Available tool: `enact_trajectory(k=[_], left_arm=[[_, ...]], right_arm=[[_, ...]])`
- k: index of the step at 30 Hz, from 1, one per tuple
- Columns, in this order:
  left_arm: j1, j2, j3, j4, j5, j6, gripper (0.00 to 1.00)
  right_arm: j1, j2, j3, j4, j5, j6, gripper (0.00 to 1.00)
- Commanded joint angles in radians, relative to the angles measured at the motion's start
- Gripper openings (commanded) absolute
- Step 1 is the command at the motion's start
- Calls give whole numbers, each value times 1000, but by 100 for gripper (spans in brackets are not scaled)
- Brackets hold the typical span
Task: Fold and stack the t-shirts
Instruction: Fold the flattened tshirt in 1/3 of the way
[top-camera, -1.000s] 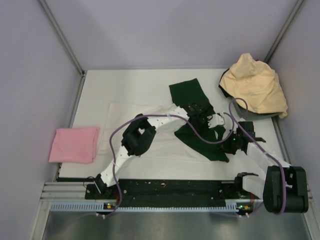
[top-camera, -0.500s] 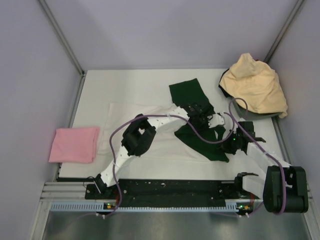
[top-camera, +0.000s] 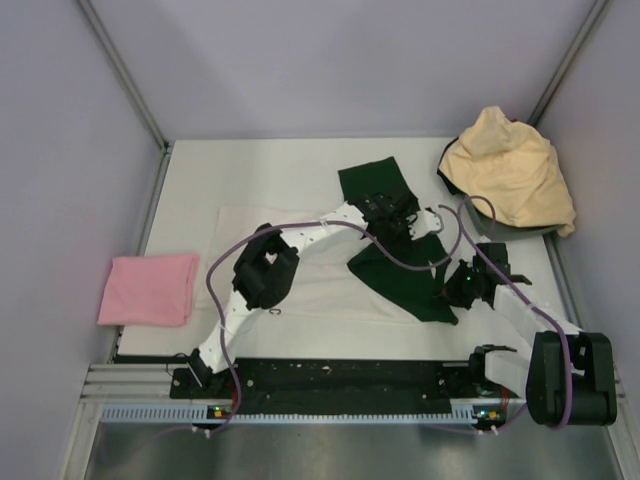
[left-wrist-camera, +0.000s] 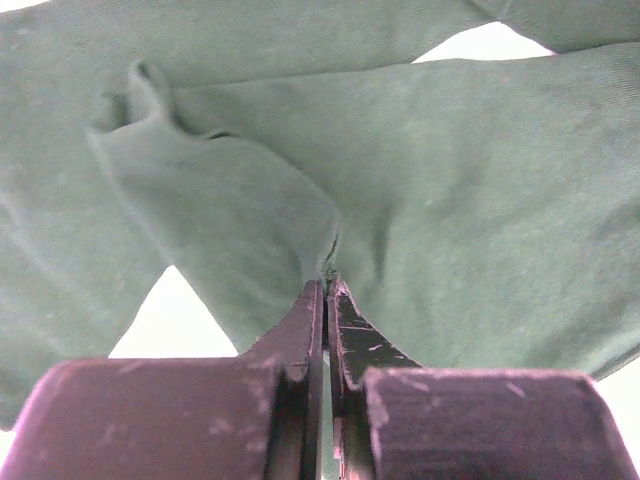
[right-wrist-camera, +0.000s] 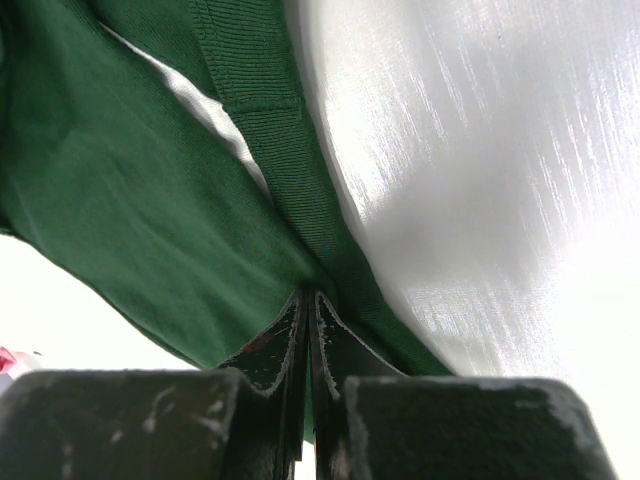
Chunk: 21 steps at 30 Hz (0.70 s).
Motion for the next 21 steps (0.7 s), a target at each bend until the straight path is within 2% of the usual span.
enact_trajectory(k=[1,13,21], left_arm=[[47,-70,-4,-2,3,-23,0],[222,-65,-64,103,-160,-203,0],[253,-53,-94,100,-188,-217,1]], right_arm=[[-10,20,-18,-36,59,-23,0],[-10,20,-16,-40,61,-21,0],[-10,25,-15,-39,59,-21,0]])
